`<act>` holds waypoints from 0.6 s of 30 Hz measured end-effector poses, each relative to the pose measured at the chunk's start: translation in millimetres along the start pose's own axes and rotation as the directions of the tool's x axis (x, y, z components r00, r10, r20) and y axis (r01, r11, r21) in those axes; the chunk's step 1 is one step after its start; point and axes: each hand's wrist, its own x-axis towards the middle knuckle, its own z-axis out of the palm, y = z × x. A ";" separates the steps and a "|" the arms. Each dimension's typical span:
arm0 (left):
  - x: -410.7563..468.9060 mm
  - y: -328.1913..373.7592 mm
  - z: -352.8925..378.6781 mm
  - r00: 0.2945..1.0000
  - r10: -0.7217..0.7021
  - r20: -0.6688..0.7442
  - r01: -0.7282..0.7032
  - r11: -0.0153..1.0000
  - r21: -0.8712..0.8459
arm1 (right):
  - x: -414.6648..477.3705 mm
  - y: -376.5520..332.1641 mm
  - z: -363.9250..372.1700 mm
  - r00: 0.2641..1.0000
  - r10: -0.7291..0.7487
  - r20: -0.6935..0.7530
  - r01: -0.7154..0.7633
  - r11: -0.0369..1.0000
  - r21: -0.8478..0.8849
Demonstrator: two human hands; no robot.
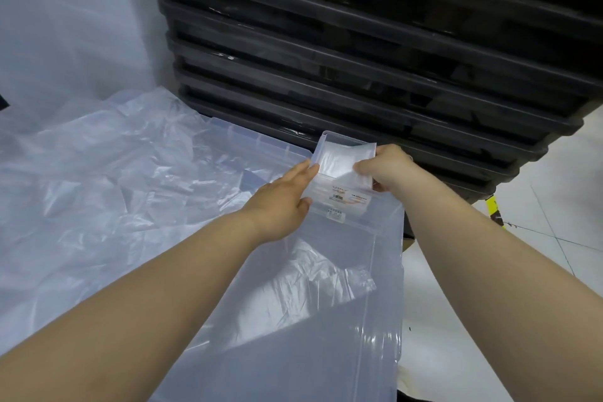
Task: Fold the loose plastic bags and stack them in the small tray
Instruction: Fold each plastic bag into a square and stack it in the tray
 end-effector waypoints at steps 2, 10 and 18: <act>0.6 -0.2 -0.2 1.000 0.001 0.001 -0.001 1.000 -0.002 | 1.4 1.8 -0.9 0.999 -0.041 -0.006 0.040 0.997 -0.073; -0.9 0.6 0.4 1.000 0.003 0.002 -0.003 1.000 -0.022 | 2.3 0.3 -20.9 0.978 -0.205 -0.039 0.168 0.886 -0.432; -1.0 1.5 1.0 1.000 -0.005 0.005 0.005 0.999 -0.043 | 2.8 0.6 -16.7 0.992 -0.081 0.093 0.101 0.966 -0.239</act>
